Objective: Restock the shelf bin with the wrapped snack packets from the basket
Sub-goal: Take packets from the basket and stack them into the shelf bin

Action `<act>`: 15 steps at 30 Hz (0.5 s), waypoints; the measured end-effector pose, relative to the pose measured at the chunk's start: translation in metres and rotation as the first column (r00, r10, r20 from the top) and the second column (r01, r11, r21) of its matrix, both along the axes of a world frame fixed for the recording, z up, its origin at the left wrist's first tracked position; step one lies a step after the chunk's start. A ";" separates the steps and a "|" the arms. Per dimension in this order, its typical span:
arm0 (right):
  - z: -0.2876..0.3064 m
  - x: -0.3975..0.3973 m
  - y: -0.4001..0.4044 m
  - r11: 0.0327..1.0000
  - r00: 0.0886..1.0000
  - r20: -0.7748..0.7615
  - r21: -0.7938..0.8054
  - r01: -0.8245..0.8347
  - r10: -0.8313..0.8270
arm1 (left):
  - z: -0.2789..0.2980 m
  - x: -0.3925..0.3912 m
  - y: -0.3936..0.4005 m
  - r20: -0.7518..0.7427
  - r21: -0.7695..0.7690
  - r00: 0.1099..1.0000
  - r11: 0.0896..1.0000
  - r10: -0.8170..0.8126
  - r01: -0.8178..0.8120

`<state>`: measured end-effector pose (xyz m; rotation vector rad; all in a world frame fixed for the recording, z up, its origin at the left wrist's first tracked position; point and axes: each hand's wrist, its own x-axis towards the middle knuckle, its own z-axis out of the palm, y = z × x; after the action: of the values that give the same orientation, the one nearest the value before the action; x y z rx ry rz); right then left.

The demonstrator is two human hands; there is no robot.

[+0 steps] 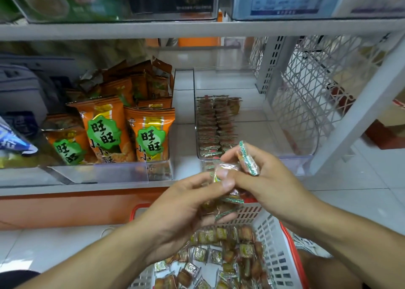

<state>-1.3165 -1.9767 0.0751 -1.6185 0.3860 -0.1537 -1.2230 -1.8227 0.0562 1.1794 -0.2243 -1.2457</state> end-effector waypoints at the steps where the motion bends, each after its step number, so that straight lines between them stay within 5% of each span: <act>1: 0.002 -0.001 -0.002 0.999 0.999 -0.037 0.015 -0.037 0.037 | -0.001 0.001 0.001 0.001 0.005 1.000 1.000 0.001 -0.001; 5: 0.012 -0.004 -0.014 0.991 0.986 -0.107 0.035 -0.126 0.129 | -0.001 0.003 0.003 0.000 0.033 1.000 0.999 -0.013 0.013; 8: 0.020 -0.005 -0.031 0.981 0.994 -0.112 -0.194 -0.026 0.004 | -0.003 0.002 0.005 -0.013 0.095 1.000 0.995 -0.012 0.013; 10: 0.027 -0.007 -0.043 0.939 0.978 -0.165 -0.294 -0.175 0.131 | -0.003 0.002 0.005 -0.022 0.138 0.999 0.989 -0.048 0.051; 15: 0.028 -0.014 -0.044 0.815 0.849 -0.219 -0.247 -0.524 0.480 | -0.001 0.006 0.005 -0.035 0.201 0.978 0.957 -0.204 0.207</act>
<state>-1.3303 -2.0207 0.1035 -1.9866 0.0282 0.3326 -1.2167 -1.8176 0.0548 1.3488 -0.2170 -1.4864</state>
